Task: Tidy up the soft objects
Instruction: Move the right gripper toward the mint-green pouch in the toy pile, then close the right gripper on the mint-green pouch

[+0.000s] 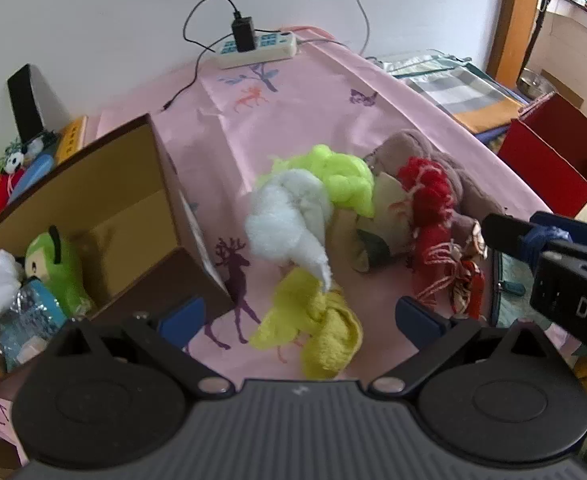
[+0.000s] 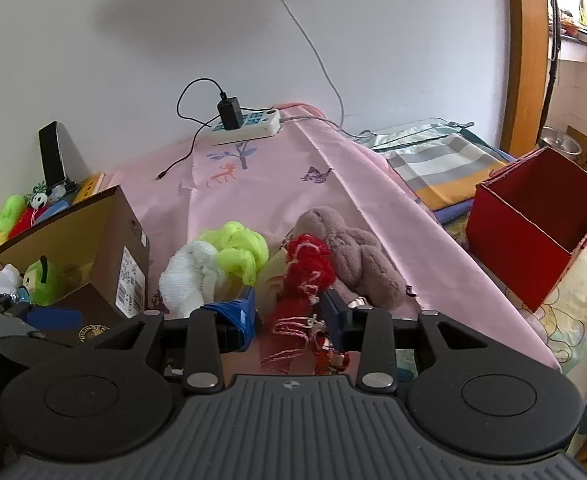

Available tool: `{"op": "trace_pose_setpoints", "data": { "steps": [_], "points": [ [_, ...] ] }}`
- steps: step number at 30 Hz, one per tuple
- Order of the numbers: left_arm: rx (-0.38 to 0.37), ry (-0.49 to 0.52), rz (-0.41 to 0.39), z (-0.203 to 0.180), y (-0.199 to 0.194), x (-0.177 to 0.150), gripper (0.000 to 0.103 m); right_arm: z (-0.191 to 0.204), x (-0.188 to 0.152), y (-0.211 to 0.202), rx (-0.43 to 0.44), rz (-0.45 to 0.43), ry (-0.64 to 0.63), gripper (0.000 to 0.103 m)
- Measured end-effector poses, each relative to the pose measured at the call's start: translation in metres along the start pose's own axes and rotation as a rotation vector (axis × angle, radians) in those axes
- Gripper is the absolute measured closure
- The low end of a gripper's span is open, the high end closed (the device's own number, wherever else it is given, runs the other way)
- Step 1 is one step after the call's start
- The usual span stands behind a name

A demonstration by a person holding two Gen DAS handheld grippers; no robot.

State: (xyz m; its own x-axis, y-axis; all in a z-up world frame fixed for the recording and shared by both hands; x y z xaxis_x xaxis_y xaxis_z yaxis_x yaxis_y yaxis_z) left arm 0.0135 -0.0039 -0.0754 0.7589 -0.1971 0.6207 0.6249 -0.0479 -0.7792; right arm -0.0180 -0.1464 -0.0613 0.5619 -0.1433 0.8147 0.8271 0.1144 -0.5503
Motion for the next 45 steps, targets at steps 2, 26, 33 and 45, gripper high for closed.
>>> {"op": "trace_pose_setpoints", "data": {
  "steps": [2, 26, 33, 45],
  "points": [
    [-0.008, 0.008, 0.006, -0.003, 0.002, 0.000, 0.002, -0.004, -0.001, 0.000, -0.002, 0.005, 0.007, 0.084],
    [-0.311, 0.096, -0.014, -0.040, 0.009, -0.014, 0.002, -0.083, -0.016, 0.008, -0.064, 0.071, 0.140, 0.084],
    [-0.492, 0.138, -0.071, -0.066, 0.002, -0.012, 0.003, -0.116, -0.029, 0.017, -0.114, 0.151, 0.190, 0.083],
    [-0.778, 0.430, 0.020, -0.163, 0.024, -0.019, 0.016, -0.146, -0.048, 0.034, -0.052, 0.269, 0.377, 0.081]
  ]
}}
Point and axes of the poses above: each gripper's, at about its wrist camera, not at the fingertips, and y roughly the way its jaws point, z to its left, x to its top, the point moved 6 cm from there along y, roughly the way its jaws point, and after that the axes turned 5 degrees about -z, right-handed, at the moved point
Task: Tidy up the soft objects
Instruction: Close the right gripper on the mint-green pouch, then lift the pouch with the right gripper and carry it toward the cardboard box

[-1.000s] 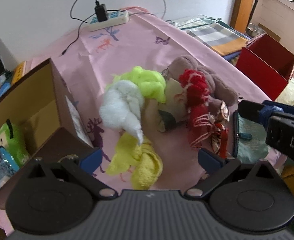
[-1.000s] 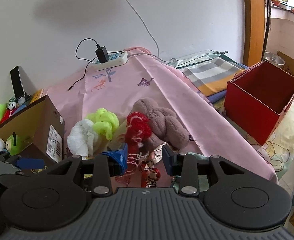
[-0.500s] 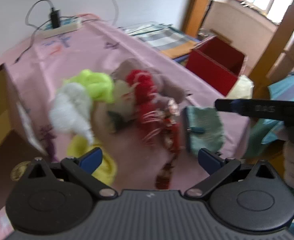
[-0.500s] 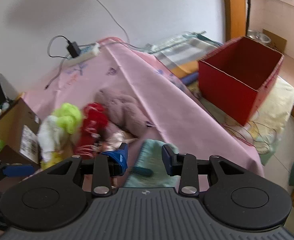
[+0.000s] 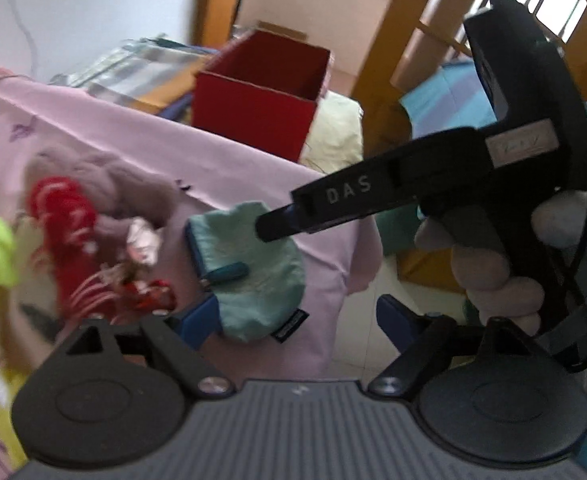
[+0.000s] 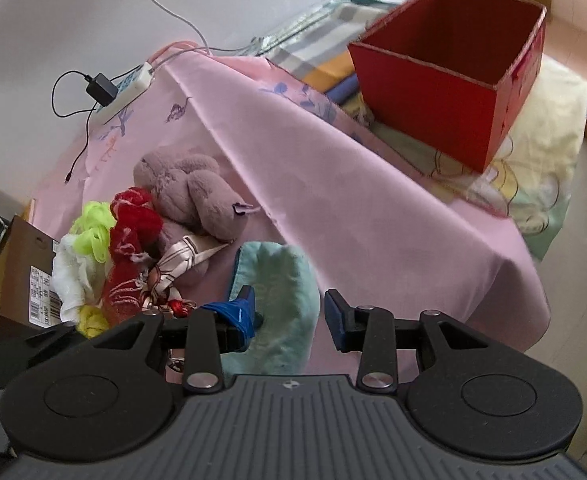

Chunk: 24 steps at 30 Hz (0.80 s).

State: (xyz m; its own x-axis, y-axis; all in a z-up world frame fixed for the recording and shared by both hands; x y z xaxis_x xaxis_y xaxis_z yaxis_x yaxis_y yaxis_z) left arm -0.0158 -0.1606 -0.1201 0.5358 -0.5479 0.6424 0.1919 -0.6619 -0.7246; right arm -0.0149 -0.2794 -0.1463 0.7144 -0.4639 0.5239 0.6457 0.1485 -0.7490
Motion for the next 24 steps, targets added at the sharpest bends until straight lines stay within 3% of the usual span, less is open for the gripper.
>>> {"op": "trace_pose_setpoints", "data": {
  "steps": [3, 8, 15, 18, 19, 21, 22, 24],
  "points": [
    [0.018, 0.049, -0.001, -0.001, 0.009, 0.008, 0.009, -0.003, -0.001, 0.001, 0.014, 0.003, 0.015, 0.081],
    [0.078, 0.096, 0.026, 0.006, 0.034, 0.013, 0.009, -0.003, -0.002, 0.008, 0.038, 0.017, 0.002, 0.081],
    [0.108, 0.073, 0.072, 0.013, 0.060, 0.004, 0.012, -0.007, -0.004, 0.020, 0.049, 0.047, 0.024, 0.081],
    [0.137, 0.077, 0.061, 0.015, 0.065, 0.002, 0.026, -0.007, -0.006, 0.024, 0.086, 0.059, 0.041, 0.083],
    [0.136, 0.078, 0.052, 0.015, 0.065, 0.003, 0.043, -0.005, -0.006, 0.024, 0.098, 0.058, 0.037, 0.085],
    [0.134, 0.069, 0.036, 0.017, 0.062, 0.005, 0.054, -0.001, -0.008, 0.023, 0.110, 0.050, 0.023, 0.091],
    [0.130, 0.063, 0.026, 0.017, 0.059, 0.006, 0.063, 0.001, -0.008, 0.022, 0.117, 0.040, 0.016, 0.092],
    [0.123, 0.060, 0.019, 0.017, 0.056, 0.008, 0.071, 0.005, -0.006, 0.018, 0.128, 0.021, 0.006, 0.098]
  ]
}}
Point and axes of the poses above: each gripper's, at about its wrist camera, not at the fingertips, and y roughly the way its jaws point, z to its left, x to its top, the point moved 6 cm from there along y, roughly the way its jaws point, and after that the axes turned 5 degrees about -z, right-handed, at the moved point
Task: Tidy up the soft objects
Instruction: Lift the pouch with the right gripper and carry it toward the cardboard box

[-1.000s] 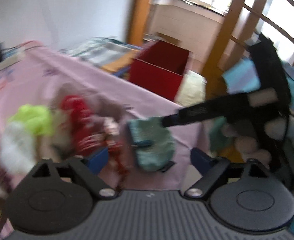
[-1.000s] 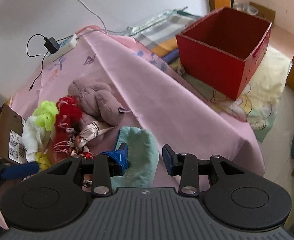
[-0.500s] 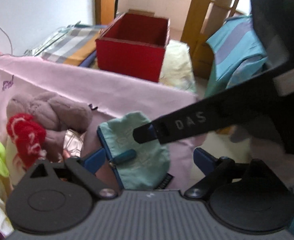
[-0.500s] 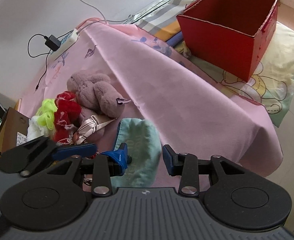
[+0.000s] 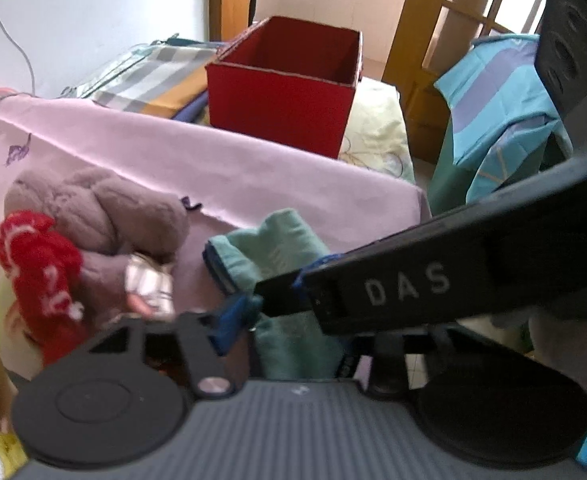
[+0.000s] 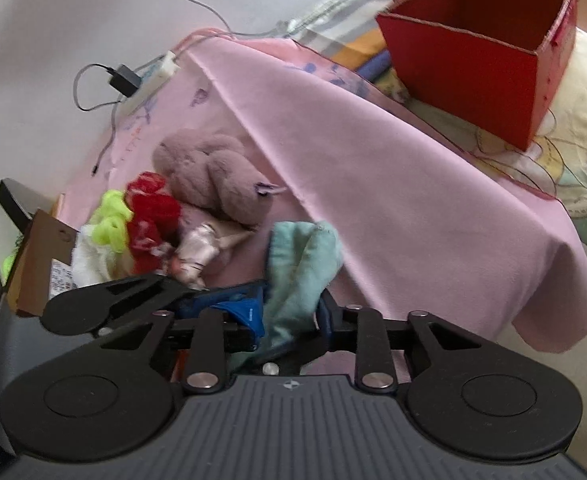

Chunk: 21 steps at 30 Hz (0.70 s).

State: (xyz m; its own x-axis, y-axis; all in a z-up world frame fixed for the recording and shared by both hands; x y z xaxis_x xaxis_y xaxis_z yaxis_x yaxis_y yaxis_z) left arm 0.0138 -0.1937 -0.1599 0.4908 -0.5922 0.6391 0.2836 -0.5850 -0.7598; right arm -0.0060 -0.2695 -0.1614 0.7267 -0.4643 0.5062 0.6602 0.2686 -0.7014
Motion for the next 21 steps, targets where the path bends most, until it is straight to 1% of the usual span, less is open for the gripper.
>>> {"op": "trace_pose_setpoints", "data": {
  "steps": [2, 4, 6, 8, 13, 16, 18, 21],
  "points": [
    [0.006, -0.006, -0.013, 0.000, -0.005, 0.002, 0.076, 0.002, 0.003, -0.003, 0.000, -0.014, -0.002, 0.103],
    [-0.002, -0.013, -0.030, 0.000, -0.011, 0.004, 0.081, 0.002, 0.006, -0.010, 0.007, -0.034, 0.008, 0.103],
    [-0.008, -0.011, -0.054, -0.002, -0.019, 0.008, 0.081, 0.005, 0.009, -0.016, 0.019, -0.048, 0.013, 0.103],
    [-0.005, -0.003, -0.092, -0.003, -0.030, 0.013, 0.081, 0.012, 0.012, -0.024, 0.024, -0.072, -0.011, 0.103],
    [0.027, 0.003, -0.210, 0.000, -0.069, 0.030, 0.081, 0.041, 0.026, -0.049, 0.073, -0.168, -0.080, 0.103],
    [0.075, -0.007, -0.287, 0.010, -0.100, 0.038, 0.081, 0.068, 0.036, -0.058, 0.123, -0.222, -0.154, 0.103],
    [0.122, -0.023, -0.335, 0.021, -0.121, 0.040, 0.081, 0.092, 0.042, -0.060, 0.170, -0.246, -0.202, 0.103],
    [0.207, -0.065, -0.394, 0.043, -0.155, 0.036, 0.081, 0.126, 0.049, -0.054, 0.250, -0.257, -0.262, 0.103]
  ]
}}
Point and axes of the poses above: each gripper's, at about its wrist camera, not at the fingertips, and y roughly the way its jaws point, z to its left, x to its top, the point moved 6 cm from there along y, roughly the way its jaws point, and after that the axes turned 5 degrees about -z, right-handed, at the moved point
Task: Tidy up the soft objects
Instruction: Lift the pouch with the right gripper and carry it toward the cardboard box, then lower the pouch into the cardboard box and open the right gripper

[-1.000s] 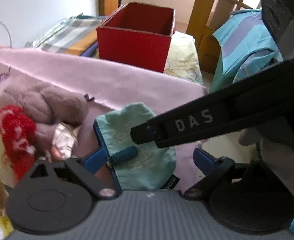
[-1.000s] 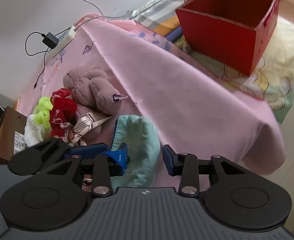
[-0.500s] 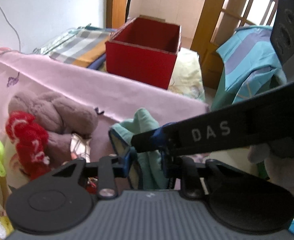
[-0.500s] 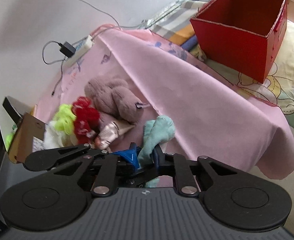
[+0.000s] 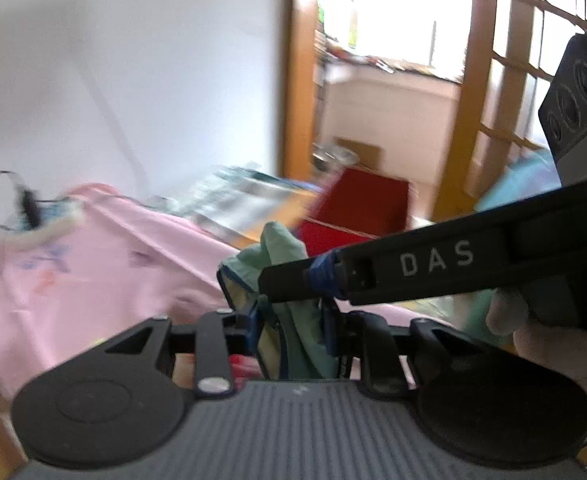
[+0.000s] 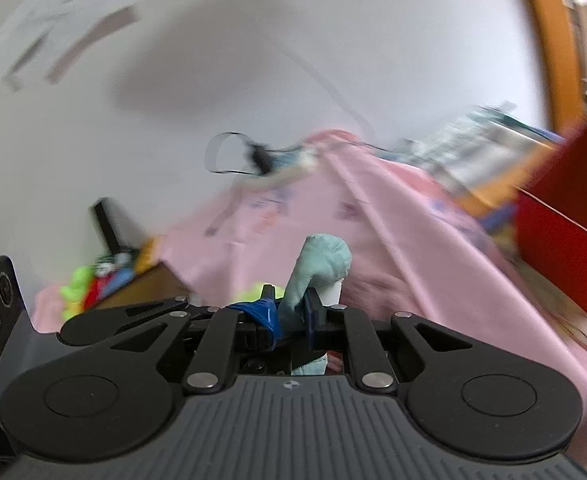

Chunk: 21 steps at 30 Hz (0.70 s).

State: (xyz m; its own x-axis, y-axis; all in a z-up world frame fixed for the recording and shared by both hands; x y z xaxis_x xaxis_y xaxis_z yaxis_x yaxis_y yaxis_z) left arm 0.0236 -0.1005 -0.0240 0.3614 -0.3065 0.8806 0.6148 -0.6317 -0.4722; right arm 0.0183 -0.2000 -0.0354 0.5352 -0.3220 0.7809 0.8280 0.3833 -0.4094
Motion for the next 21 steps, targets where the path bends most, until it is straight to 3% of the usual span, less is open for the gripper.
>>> {"op": "trace_pose_setpoints", "data": {
  "steps": [5, 8, 14, 17, 21],
  "points": [
    [0.157, -0.064, -0.057, 0.051, -0.046, 0.002, 0.082, 0.062, 0.008, 0.042, 0.216, 0.039, -0.057, 0.103],
    [0.283, -0.082, -0.071, 0.082, -0.069, -0.003, 0.082, 0.104, 0.003, 0.071, 0.289, 0.056, -0.163, 0.103],
    [0.456, -0.180, -0.068, 0.146, -0.116, -0.022, 0.082, 0.170, -0.012, 0.122, 0.452, 0.154, -0.199, 0.103],
    [0.520, -0.187, -0.043, 0.170, -0.127, -0.034, 0.082, 0.203, -0.025, 0.143, 0.494, 0.188, -0.222, 0.103],
    [0.544, -0.221, 0.014, 0.202, -0.127, -0.057, 0.082, 0.225, -0.042, 0.176, 0.482, 0.244, -0.248, 0.103]
  ]
}}
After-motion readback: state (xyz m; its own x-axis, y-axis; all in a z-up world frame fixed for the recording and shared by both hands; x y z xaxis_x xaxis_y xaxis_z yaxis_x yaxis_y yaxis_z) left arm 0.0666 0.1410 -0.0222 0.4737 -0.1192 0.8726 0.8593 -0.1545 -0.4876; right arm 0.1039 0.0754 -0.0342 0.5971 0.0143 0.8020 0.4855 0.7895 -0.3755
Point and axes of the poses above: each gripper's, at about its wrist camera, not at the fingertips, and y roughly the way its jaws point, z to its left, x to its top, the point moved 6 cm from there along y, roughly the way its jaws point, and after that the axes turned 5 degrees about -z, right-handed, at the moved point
